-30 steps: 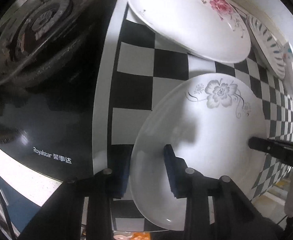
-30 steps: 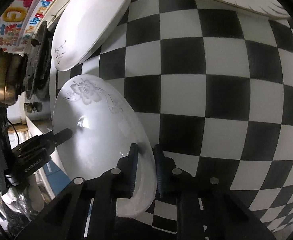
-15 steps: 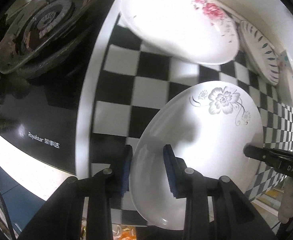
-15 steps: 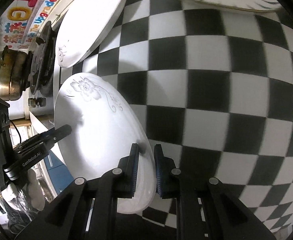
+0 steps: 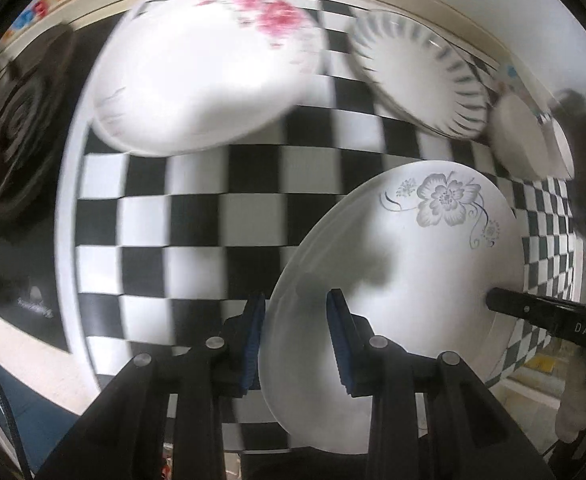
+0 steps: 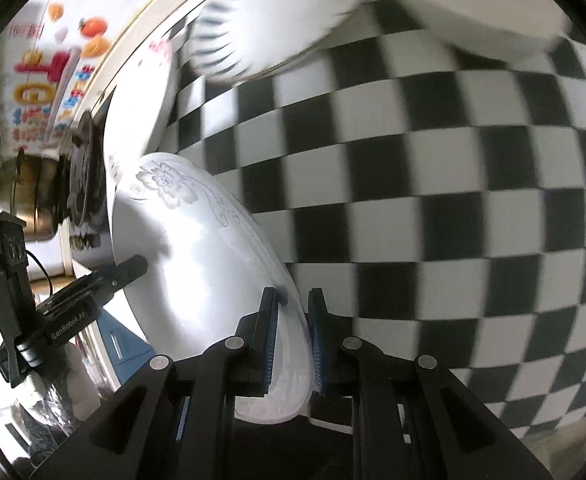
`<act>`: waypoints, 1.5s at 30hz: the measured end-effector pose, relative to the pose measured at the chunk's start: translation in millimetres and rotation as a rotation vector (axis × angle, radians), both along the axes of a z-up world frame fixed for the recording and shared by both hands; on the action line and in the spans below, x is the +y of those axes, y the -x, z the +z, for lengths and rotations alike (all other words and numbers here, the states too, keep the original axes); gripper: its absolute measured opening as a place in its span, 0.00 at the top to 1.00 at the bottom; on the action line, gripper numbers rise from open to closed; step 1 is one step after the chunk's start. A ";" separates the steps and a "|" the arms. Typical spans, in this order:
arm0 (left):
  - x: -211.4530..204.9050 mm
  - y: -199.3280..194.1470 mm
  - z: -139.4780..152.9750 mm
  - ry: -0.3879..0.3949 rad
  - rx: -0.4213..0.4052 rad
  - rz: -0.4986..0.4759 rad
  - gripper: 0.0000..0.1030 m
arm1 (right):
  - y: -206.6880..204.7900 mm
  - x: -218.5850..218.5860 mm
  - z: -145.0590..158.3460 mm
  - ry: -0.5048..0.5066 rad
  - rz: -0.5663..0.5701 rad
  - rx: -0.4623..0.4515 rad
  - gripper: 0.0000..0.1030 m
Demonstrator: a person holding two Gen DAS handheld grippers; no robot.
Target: Organize plates and bowls
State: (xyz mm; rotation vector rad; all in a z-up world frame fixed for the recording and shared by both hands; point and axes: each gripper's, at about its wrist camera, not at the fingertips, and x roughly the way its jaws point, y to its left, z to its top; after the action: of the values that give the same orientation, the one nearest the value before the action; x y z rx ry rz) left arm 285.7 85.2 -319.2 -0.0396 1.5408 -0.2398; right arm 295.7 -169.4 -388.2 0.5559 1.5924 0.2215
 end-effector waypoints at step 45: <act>-56.6 9.5 68.7 -0.271 -0.315 0.203 0.71 | 15.6 -66.5 39.0 0.177 0.163 -0.106 0.67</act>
State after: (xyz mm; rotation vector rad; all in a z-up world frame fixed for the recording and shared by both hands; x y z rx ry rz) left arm 276.2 28.6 -250.5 0.0538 1.2330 0.1216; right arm 280.1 -235.9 -349.2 0.2732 1.5370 0.2256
